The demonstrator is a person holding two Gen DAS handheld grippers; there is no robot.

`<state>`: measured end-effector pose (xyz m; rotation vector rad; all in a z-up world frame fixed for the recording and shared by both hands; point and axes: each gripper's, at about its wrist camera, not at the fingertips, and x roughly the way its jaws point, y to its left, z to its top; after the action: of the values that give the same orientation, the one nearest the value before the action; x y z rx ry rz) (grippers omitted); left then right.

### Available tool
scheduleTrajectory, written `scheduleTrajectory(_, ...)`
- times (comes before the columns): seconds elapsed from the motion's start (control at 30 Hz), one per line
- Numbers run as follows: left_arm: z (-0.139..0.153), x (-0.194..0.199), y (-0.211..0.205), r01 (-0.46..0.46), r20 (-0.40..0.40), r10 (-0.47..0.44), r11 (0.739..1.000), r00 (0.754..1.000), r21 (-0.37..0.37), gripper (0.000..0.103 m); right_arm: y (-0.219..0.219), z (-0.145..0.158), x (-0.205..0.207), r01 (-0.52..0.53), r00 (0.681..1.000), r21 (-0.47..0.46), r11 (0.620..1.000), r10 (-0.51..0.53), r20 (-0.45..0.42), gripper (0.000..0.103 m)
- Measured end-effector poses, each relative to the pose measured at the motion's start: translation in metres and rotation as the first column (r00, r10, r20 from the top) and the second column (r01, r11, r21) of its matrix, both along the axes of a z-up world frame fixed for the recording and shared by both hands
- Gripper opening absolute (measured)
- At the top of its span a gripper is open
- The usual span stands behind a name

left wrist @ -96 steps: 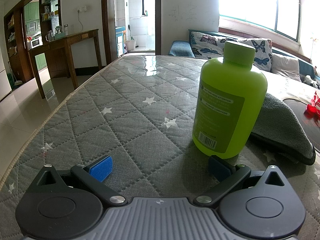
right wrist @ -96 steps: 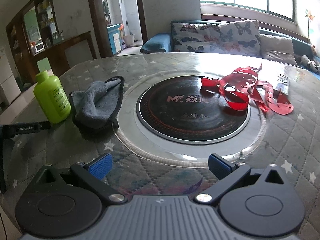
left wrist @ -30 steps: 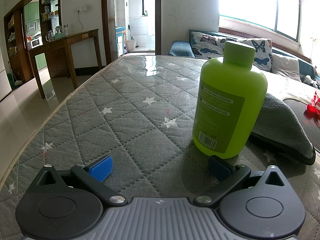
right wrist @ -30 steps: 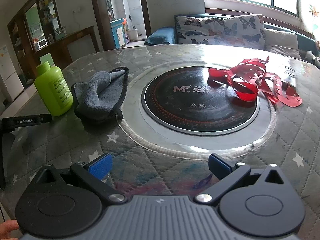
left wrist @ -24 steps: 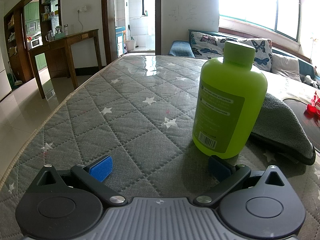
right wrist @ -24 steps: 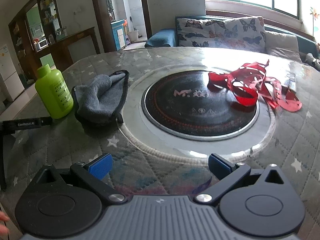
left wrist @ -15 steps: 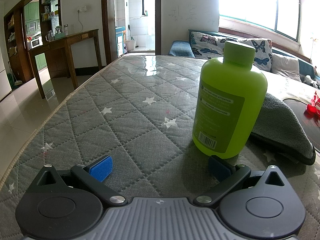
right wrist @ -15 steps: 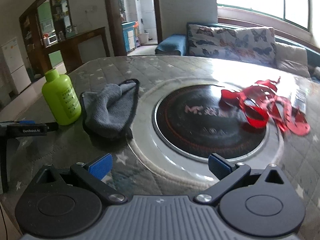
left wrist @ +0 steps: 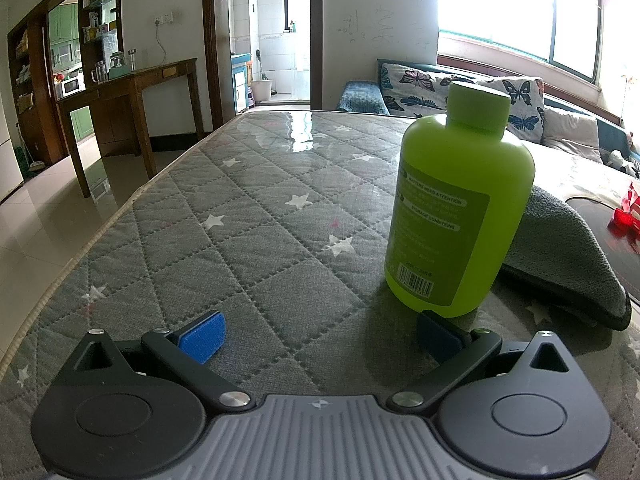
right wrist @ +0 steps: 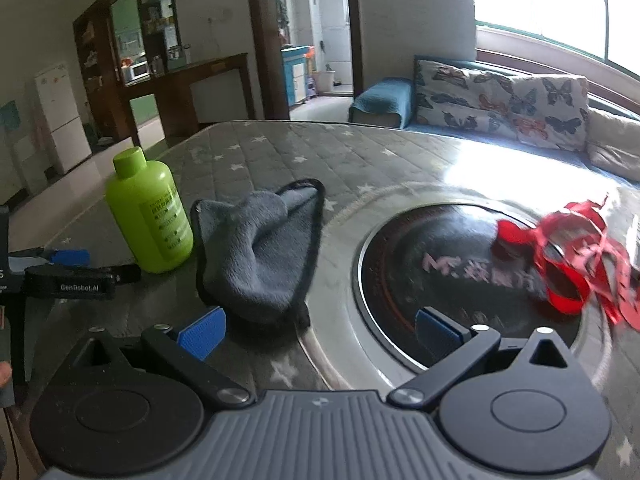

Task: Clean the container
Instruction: 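Close the right tool on the grey cloth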

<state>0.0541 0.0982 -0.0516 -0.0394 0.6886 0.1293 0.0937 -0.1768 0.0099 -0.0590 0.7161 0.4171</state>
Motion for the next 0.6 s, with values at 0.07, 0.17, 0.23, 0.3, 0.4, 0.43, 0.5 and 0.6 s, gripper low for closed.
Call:
scheduleTrajectory(0.07,0.0,0.0,0.0,0.0,0.0,0.0,1.0,1.0,0.0,0.103,0.006,0.001,0.008,-0.017,1.0,0.001,1.0,0.017,0.001,0.098)
scheduleTrajectory(0.17,0.0,0.0,0.0,0.0,0.0,0.0,1.0,1.0,0.0,0.103,0.017,0.001,0.021,-0.044,0.999,0.007,0.999,0.044,0.002,0.096)
scheduleTrajectory(0.23,0.0,0.0,0.0,0.0,0.0,0.0,1.0,1.0,0.0,0.103,0.025,-0.001,0.03,-0.062,0.998,0.012,0.998,0.062,-0.001,0.094)
scheduleTrajectory(0.3,0.0,0.0,0.0,0.0,0.0,0.0,1.0,1.0,0.001,0.103,0.032,-0.004,0.038,-0.078,0.997,0.019,0.997,0.078,-0.017,0.092)
scheduleTrajectory(0.4,0.0,0.0,0.0,0.0,-0.001,0.0,1.0,1.0,0.001,0.103,0.044,-0.01,0.05,-0.102,0.994,0.03,0.994,0.104,-0.041,0.086)
scheduleTrajectory(0.43,0.0,0.0,0.0,0.0,-0.002,0.0,1.0,1.0,0.002,0.103,0.048,-0.011,0.054,-0.11,0.993,0.033,0.993,0.112,-0.049,0.083)
scheduleTrajectory(0.5,0.0,0.0,0.0,0.0,-0.005,0.0,1.0,1.0,0.002,0.103,0.056,-0.015,0.062,-0.126,0.99,0.041,0.991,0.129,-0.064,0.075)
scheduleTrajectory(0.6,0.002,0.001,0.0,0.002,-0.017,-0.002,1.0,1.0,0.002,0.103,0.065,-0.02,0.072,-0.147,0.985,0.053,0.988,0.151,-0.085,0.062)
